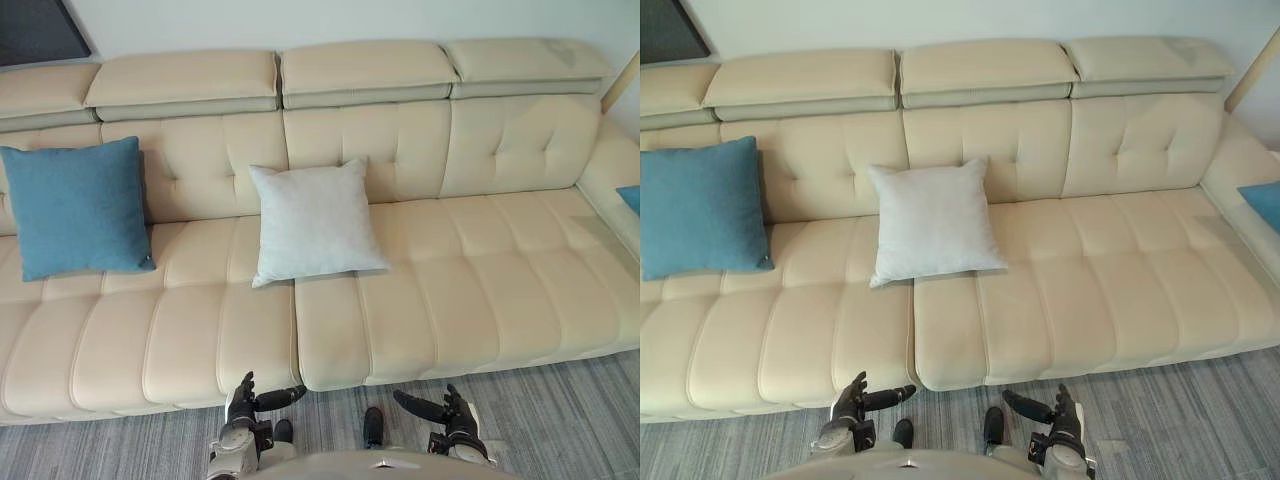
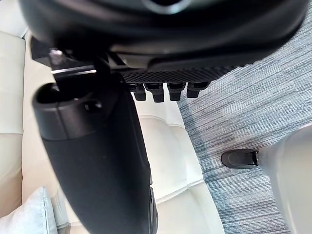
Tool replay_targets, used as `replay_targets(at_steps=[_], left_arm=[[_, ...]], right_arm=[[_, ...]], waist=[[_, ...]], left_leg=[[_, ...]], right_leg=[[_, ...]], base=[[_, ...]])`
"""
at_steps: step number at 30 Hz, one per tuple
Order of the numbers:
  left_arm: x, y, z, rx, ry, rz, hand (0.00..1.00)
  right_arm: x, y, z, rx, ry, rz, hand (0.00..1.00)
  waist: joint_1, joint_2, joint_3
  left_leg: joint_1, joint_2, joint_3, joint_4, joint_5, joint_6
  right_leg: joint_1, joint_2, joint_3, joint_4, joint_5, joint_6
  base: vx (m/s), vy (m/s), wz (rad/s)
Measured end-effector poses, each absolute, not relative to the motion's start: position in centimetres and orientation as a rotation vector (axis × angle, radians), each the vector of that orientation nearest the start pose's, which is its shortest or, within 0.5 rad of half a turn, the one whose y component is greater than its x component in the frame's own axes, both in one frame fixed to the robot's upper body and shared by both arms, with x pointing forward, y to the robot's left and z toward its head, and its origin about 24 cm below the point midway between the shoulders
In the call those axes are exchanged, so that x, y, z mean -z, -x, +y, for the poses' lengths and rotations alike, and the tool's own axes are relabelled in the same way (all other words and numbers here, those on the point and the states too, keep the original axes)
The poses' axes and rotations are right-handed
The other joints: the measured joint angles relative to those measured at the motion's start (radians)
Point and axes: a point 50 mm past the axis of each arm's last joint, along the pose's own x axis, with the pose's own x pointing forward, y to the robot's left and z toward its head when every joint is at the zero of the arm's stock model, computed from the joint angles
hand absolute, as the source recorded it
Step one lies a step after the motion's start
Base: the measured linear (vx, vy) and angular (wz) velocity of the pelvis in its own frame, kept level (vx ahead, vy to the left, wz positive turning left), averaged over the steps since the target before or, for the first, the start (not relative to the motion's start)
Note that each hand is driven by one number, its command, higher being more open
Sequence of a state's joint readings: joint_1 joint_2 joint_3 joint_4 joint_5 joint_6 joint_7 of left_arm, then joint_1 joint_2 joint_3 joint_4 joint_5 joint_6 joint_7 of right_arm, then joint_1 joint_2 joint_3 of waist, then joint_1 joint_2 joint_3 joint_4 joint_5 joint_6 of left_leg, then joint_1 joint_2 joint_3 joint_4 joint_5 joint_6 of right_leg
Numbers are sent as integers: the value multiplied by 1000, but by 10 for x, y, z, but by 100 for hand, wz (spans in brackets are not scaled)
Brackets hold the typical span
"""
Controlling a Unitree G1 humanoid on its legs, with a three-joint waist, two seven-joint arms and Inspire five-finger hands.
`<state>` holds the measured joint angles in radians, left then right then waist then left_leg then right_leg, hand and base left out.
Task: Pick up cushions and gather them together orderly.
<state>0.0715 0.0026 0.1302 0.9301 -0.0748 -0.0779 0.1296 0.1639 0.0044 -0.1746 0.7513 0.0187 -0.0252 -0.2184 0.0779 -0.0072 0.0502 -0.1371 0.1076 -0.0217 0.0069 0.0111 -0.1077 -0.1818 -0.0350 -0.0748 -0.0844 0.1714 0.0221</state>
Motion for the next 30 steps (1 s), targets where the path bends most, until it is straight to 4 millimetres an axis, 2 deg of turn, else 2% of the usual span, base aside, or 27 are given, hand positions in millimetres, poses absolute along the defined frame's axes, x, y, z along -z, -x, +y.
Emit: replay_targets(at_steps=[2,6,9,10,11,12,13,14,15,16,17,18,19,20,21,22,24,26,28,29,30], left_arm=[[148,-125,180,-305,57,931,100],[149,-124,181,-293,33,940,100],[149,-125,186,-293,5,946,100],[148,-126,190,-300,-2,942,100],[148,-128,185,-297,8,937,100],[147,-129,184,-298,11,930,100],[147,-129,186,-305,7,929,100],[146,-130,190,-315,0,925,100],[144,-132,194,-321,-4,914,100],[143,-135,196,-346,14,909,100],[144,-133,194,-346,20,914,100],[145,-130,192,-356,40,914,100],[143,-134,195,-363,34,902,100],[141,-140,196,-365,29,887,100],[139,-145,195,-354,25,879,100],[140,-146,190,-332,22,882,100],[140,-148,177,-289,30,884,100],[139,-152,172,-264,25,875,100],[139,-153,173,-263,20,872,100],[138,-155,172,-261,19,866,100],[136,-159,172,-256,17,857,100]], right_arm=[[142,-108,-193,424,1,935,100],[145,-103,-193,434,-8,957,100],[145,-116,-188,409,-12,946,100],[143,-122,-185,402,-20,933,100],[142,-126,-185,405,-21,925,100],[142,-129,-184,404,-22,922,100],[144,-127,-178,397,-35,938,100],[147,-124,-172,391,-45,958,100],[147,-123,-170,388,-50,963,100],[147,-128,-166,378,-57,959,100],[147,-129,-167,384,-57,955,100],[145,-135,-170,396,-54,943,100],[144,-139,-167,390,-62,934,100],[142,-143,-167,384,-61,925,100],[141,-148,-169,385,-55,912,100],[138,-151,-172,387,-45,895,100],[138,-150,-177,412,-33,894,100],[140,-144,-180,432,-30,911,100],[141,-141,-177,432,-26,922,100],[141,-141,-178,432,-27,920,100],[141,-141,-176,433,-31,921,100]], waist=[[-3,-4,-7],[-4,-14,-18],[-2,-25,-9],[-3,-34,-3],[-3,-14,3],[0,-3,9],[2,-16,12],[3,-41,7],[2,-61,8],[15,-73,12],[29,-61,2],[55,-61,4],[53,-75,13],[55,-94,21],[60,-81,36],[62,-51,30],[59,-12,34],[55,-4,50],[43,-10,58],[36,-10,60],[29,-9,71]], left_leg=[[42,3,7,-15,0,0],[72,2,34,-20,-2,0],[51,8,90,54,-36,4],[18,12,119,122,-54,7],[-17,52,168,158,-57,18],[-18,71,175,160,-61,19],[-6,79,169,166,-60,16],[-14,66,171,191,-63,19],[-20,54,172,215,-74,16],[-48,46,178,256,-98,25],[-53,38,176,237,-98,28],[-40,51,217,196,-66,20],[-44,38,223,214,-59,25],[-58,35,224,245,-59,25],[-76,42,227,265,-59,24],[-105,67,221,274,-53,16],[-126,90,191,243,-11,3],[-129,92,161,198,40,-4],[-137,92,160,133,119,-5],[-145,95,158,141,112,0],[-172,95,146,225,56,11]], right_leg=[[31,1,2,0,-7,3],[46,-1,25,0,-9,9],[9,3,72,45,-11,24],[-14,0,80,64,-17,48],[-36,1,19,112,-71,84],[-66,-5,-38,223,-113,68],[-114,-64,-124,564,-250,2],[-112,-112,-120,675,-308,39],[-116,-120,-113,681,-307,56],[-93,-99,-115,609,-309,59],[-50,-68,-99,497,-304,67],[-25,-76,-87,576,-386,73],[-8,-103,-92,659,-433,65],[46,-100,-80,584,-464,63],[82,-76,-87,496,-469,52],[90,-46,-89,431,-445,23],[98,-9,-117,372,-394,9],[98,1,-155,361,-380,-2],[80,6,-197,354,-364,-24],[78,5,-209,351,-358,-31],[71,-3,-231,360,-351,-39]], base=[[23,31,-7],[28,49,-16],[-14,81,-57],[-59,49,-35],[-51,36,-31],[-72,17,-7],[-2,-32,7],[-3,-57,16],[-7,-115,6],[-61,-55,-9],[-81,1,-51],[-74,-14,-48],[-59,-73,-42],[-111,-170,-9],[-186,-156,-9],[-259,-136,-3],[-199,-71,22],[-153,-49,45],[-210,-44,50],[-197,-9,54],[-115,24,35]])
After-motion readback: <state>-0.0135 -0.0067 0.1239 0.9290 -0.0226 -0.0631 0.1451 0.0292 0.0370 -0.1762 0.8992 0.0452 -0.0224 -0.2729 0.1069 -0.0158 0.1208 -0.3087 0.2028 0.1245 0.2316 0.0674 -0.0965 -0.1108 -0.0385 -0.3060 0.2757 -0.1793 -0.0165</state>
